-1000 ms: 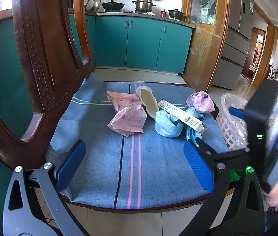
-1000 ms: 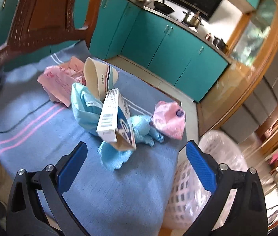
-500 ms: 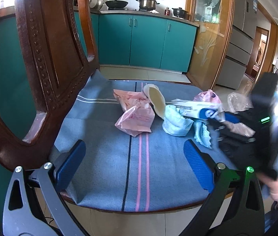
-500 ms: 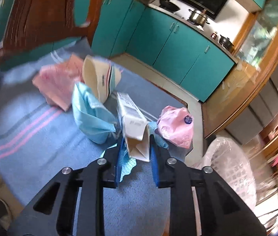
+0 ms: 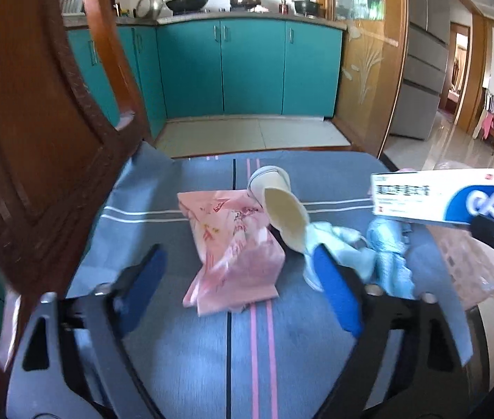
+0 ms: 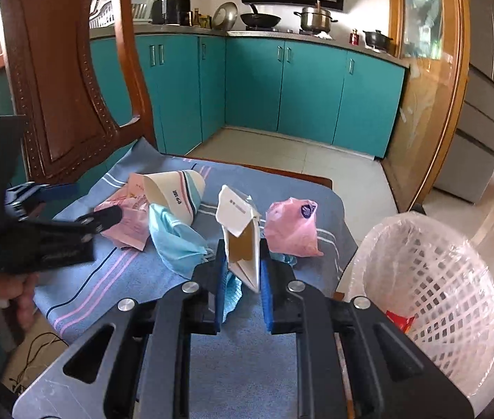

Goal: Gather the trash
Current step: 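Grasp the white paper cup with the left tool while the right tool holds the box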

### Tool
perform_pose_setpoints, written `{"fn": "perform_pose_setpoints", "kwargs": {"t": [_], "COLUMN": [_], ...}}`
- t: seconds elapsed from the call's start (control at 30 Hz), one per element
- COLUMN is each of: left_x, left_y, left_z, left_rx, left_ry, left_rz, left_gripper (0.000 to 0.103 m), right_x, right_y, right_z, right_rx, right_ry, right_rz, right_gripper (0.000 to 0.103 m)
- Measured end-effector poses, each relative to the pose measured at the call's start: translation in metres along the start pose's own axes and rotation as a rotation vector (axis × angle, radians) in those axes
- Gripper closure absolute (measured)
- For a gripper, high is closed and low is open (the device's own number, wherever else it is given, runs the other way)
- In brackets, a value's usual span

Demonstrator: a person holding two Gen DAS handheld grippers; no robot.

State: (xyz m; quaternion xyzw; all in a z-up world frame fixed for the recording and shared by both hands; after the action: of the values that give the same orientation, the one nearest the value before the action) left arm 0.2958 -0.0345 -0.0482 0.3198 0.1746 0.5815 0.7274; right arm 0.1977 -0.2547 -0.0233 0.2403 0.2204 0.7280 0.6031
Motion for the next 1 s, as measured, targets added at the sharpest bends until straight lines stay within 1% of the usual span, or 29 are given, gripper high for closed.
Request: {"fn": "perform_pose_setpoints", "kwargs": {"t": [0.1, 0.2, 0.27, 0.33, 0.37, 0.4, 0.43, 0.47, 0.5, 0.6, 0.7, 0.73, 0.8, 0.9, 0.93, 1.0], "left_x": [0.001, 0.003, 0.002, 0.000, -0.002, -0.002, -0.003, -0.003, -0.004, -0.001, 0.006, 0.009, 0.014, 0.015, 0.014, 0.013], "left_y": [-0.015, -0.026, -0.031, -0.038, -0.043, -0.048, -0.051, -0.053, -0.053, -0.035, -0.001, 0.015, 0.044, 0.088, 0.105, 0.124], "left_z": [0.005, 0.013, 0.021, 0.028, 0.030, 0.033, 0.034, 0.034, 0.033, 0.032, 0.037, 0.038, 0.036, 0.017, 0.006, -0.007], "left_rx": [0.012, 0.013, 0.008, 0.008, 0.013, 0.019, 0.022, 0.025, 0.026, -0.028, -0.095, -0.128, -0.168, -0.204, -0.217, -0.229], "left_ry": [0.000, 0.004, 0.002, -0.004, -0.007, -0.009, -0.008, -0.008, -0.010, -0.008, 0.015, 0.021, 0.042, 0.065, 0.066, 0.070], "left_rz": [0.003, -0.001, -0.009, -0.018, -0.025, -0.034, -0.053, -0.067, -0.076, -0.068, -0.088, -0.088, -0.088, -0.064, -0.055, -0.035], "left_gripper": [0.037, 0.042, 0.043, 0.049, 0.059, 0.075, 0.086, 0.098, 0.099, 0.099, 0.099, 0.099, 0.100, 0.099, 0.099, 0.099], "right_x": [-0.005, -0.006, -0.005, -0.005, -0.006, -0.006, -0.005, -0.006, -0.006, -0.008, -0.009, -0.009, -0.007, -0.006, -0.006, -0.005], "right_y": [0.001, 0.002, 0.002, 0.002, 0.002, 0.003, 0.005, 0.006, 0.007, 0.009, 0.011, 0.012, 0.016, 0.025, 0.027, 0.032], "right_z": [0.001, 0.002, 0.003, 0.003, 0.004, 0.005, 0.005, 0.006, 0.006, 0.008, 0.009, 0.009, 0.010, 0.011, 0.011, 0.010], "right_rx": [0.003, -0.003, -0.006, -0.008, -0.011, -0.016, -0.022, -0.027, -0.033, -0.042, -0.049, -0.052, -0.068, -0.097, -0.102, -0.103], "right_ry": [-0.010, -0.013, -0.018, -0.023, -0.025, -0.026, -0.026, -0.027, -0.031, -0.038, -0.052, -0.054, -0.053, -0.060, -0.062, -0.069], "right_rz": [0.005, 0.009, 0.013, 0.016, 0.018, 0.020, 0.020, 0.021, 0.025, 0.026, 0.034, 0.039, 0.047, 0.067, 0.074, 0.094], "right_gripper": [0.085, 0.085, 0.086, 0.085, 0.085, 0.085, 0.086, 0.086, 0.086, 0.086, 0.086, 0.085, 0.086, 0.085, 0.085, 0.085]}}
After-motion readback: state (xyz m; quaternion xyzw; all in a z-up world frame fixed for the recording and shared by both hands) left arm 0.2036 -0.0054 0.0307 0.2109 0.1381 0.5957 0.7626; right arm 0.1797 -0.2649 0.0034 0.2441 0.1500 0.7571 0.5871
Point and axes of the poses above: each gripper's, at about its wrist camera, not at the fingertips, and y roughly against the way its jaws point, x to its left, z to its top, the point moved 1 cm from there along -y, roughly the way its jaws point, and after that the axes turned 7 degrees about -y, right-handed, at the moved point
